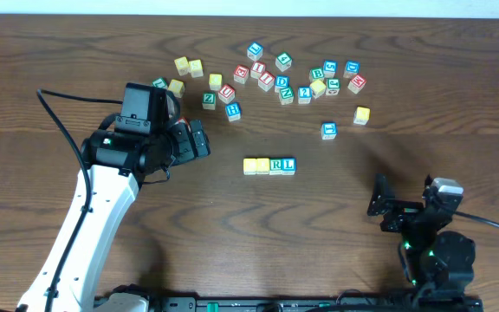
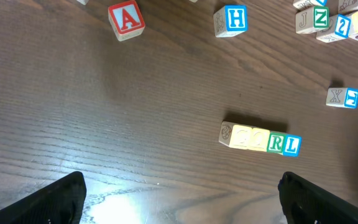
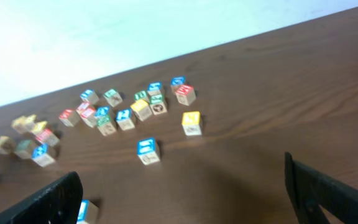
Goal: Spell out CORL
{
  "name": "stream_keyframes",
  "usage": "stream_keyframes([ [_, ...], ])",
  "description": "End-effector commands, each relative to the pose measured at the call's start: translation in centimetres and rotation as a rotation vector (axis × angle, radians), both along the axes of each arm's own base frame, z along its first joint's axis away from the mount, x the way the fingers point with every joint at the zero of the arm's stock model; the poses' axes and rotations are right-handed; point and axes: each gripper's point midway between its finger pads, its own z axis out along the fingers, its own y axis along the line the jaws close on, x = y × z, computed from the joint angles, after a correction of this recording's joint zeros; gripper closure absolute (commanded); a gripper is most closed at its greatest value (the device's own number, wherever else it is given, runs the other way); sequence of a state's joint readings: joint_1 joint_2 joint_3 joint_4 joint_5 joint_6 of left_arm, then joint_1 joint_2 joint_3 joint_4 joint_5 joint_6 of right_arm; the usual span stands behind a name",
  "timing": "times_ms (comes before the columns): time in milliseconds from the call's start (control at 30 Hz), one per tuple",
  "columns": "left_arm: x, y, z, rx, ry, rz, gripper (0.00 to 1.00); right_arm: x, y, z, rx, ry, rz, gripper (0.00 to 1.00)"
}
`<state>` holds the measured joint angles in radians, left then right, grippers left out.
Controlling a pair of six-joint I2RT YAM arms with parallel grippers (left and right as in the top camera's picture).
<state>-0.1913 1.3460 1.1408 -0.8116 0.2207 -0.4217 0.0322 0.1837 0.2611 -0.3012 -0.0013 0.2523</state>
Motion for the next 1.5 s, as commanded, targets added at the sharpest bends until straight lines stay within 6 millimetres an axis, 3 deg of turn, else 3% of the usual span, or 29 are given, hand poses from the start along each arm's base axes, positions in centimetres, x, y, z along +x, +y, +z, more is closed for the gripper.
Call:
stream_keyframes([
  [0,-0.1,0.4,0.0,0.012,-0.001,0.008,0.02,0.4,-0.1,-0.9,-0.039,-0.064,0.011,0.01],
  [200,-0.1,0.4,0.0,0.012,-0.001,0.008,0.02,1.1,0.0,-1.9,-0.044,-0.190,0.015,0.01],
  [333,-0.1,0.4,0.0,0.012,-0.001,0.009,0.02,0.9,0.0,-1.7,-0.061,-0.202,0.017,0.01],
  [467,-0.1,0.4,0.0,0.012,-0.001,0.009,0.02,0.6,0.0,-2.9,-0.074,-0.153,0.018,0.01],
  [800,-0.1,0.4,0.0,0.012,-0.001,0.008,0.02,0.6,-0.1,-2.9,-0.086,-0.151,0.018,0.01],
  [1067,-0.1,0.4,0.0,0.012,-0.001,0.008,0.02,0.6,0.0,-3.0,-0.245,-0.155,0.044,0.01],
  [1467,-0.1,0.4,0.0,0.012,-0.001,0.008,0.02,0.6,-0.1,-2.9,-0.244,-0.157,0.040,0.01],
])
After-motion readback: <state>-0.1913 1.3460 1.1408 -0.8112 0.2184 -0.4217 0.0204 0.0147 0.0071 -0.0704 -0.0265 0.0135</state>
